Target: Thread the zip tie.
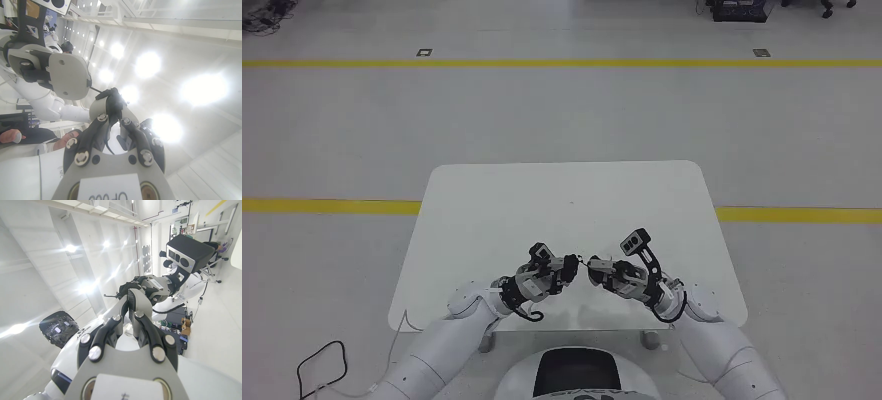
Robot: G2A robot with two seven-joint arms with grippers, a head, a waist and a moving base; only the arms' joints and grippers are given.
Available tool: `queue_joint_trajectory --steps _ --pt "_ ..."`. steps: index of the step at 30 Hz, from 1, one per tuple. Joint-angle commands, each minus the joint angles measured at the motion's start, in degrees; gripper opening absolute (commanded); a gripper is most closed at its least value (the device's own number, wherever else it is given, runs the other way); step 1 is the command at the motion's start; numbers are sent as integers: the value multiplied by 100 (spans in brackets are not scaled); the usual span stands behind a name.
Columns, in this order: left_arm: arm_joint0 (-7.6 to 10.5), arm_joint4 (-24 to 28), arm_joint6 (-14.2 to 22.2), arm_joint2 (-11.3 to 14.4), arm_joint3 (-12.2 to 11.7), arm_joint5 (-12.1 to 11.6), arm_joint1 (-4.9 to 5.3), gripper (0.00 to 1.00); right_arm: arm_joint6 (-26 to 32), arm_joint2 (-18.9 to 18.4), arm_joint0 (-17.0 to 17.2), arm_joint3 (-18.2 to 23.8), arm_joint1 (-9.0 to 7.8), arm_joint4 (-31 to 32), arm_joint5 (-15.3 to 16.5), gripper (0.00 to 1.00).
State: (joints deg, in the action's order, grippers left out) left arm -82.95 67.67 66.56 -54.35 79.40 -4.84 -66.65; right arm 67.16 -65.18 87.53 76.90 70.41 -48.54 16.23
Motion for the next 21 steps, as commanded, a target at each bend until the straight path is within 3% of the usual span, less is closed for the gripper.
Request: queue_joint_trajectory --steps 1,21 --pt "0 0 0 0 0 0 0 0 -18 14 -12 -6 2 -12 -18 0" --pt "0 0 0 0 0 0 0 0 -49 96 -67 -255 21 -99 87 0"
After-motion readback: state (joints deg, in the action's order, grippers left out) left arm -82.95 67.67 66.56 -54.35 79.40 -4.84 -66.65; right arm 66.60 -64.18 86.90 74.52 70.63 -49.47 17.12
